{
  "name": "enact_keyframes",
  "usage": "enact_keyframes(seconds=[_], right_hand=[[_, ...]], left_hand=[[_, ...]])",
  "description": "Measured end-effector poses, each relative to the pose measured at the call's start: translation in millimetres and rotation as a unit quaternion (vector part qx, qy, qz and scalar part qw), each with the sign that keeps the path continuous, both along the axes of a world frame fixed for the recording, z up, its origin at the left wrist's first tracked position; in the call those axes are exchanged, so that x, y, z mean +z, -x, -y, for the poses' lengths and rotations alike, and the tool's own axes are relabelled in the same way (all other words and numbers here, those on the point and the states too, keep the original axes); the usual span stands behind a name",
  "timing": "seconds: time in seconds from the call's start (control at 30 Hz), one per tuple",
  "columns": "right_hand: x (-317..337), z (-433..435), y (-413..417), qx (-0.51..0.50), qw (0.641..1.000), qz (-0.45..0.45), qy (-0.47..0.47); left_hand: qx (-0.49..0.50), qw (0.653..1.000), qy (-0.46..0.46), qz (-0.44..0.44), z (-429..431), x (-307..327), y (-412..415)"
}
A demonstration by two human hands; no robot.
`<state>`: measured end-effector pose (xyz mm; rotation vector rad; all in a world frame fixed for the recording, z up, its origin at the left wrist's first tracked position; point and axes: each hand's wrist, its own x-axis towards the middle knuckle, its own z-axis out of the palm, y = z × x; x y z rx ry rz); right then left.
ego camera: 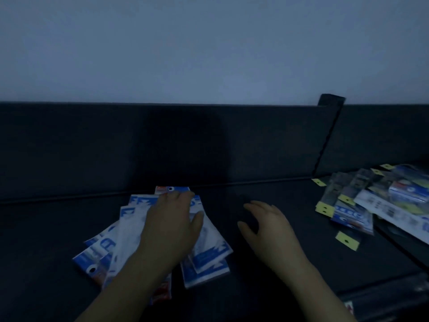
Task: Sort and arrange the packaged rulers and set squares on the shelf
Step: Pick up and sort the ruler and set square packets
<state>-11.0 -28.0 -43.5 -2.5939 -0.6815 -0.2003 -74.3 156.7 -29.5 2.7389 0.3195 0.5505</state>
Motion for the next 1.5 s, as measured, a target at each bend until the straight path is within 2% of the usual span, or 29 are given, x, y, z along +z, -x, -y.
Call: enact_keyframes(seconds=[0.23,0.4,0.53,0.73,0.93,1.03,1.17,1.33,1.5], right_hand=[[7,78,-32,-0.087,0.995,0.015,0.035],[6,144,-65,-0.134,0.990,0.016,0.044],[-1,202,-105,-0.184,0.979,-0.004,0.091],[-11,260,-150,-0.182,0.972,-0.066,0.132],[-8,293,-170,-0.257,0.961,-0.082,0.058],[-2,290,-186,-0.189,0.980,-0.061,0.005],[-6,277,-196,-0.061,0.995,-0.052,0.064],[-12,284,-198,-0.032,0.997,-0.039,0.060],[-12,293,-195,-0.025,0.998,-0.037,0.040]], left_hand=[[-0.097,0.991,-0.086,-0.028,75,5,-53],[-0.148,0.986,-0.061,-0.051,135,7,-95],[-0.177,0.979,-0.020,-0.100,185,3,-134],[-0.160,0.969,0.069,-0.173,240,-11,-201],[-0.136,0.962,0.046,-0.231,269,-17,-247],[-0.139,0.953,0.086,-0.255,276,-14,-261],[-0.145,0.930,0.170,-0.293,270,-21,-273],[-0.151,0.925,0.220,-0.271,264,-25,-274],[-0.115,0.948,0.182,-0.236,257,-20,-269]])
